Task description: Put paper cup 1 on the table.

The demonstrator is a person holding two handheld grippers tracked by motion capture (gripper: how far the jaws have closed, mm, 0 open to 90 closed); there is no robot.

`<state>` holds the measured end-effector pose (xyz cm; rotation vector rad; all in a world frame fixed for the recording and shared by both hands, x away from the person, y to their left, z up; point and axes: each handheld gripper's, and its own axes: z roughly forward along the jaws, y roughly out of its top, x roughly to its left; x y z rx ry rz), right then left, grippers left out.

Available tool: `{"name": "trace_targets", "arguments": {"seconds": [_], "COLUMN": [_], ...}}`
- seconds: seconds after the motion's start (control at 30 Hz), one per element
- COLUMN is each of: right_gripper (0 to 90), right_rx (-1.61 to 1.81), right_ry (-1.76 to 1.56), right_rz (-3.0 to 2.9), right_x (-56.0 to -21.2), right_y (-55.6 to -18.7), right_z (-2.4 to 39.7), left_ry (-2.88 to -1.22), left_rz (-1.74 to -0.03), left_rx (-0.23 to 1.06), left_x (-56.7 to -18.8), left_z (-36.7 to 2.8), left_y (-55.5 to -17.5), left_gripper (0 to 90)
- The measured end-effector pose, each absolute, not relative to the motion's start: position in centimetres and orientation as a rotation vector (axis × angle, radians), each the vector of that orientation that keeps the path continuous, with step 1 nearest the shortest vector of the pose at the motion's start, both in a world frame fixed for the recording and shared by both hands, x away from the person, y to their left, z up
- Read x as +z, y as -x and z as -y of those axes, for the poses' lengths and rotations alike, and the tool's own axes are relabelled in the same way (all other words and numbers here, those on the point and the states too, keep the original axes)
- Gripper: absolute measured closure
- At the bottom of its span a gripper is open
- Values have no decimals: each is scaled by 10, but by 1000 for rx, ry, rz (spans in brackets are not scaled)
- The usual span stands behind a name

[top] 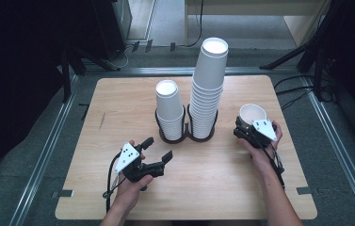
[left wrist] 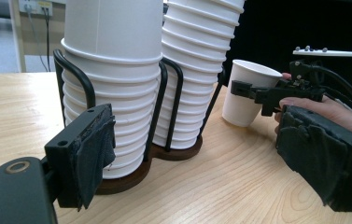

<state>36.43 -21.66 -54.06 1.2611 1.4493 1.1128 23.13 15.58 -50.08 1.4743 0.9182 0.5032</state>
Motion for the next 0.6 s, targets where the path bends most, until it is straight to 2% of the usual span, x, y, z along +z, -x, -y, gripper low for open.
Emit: {"name": "trace_targets", "arguments": {"seconds": [0.6], "right_gripper": [108], "right_rx": [1110], "right_ry": [-1291], "right_rz": [-1485], "right_x": [-543], "right_y": [-364], "right_z": [220], "left_ry": [-1486], "left_rz": [-919], "left_rx": [508], "left_x": [-502], "left_z": [-153], "left_y": [-231], "left_gripper": [120]}}
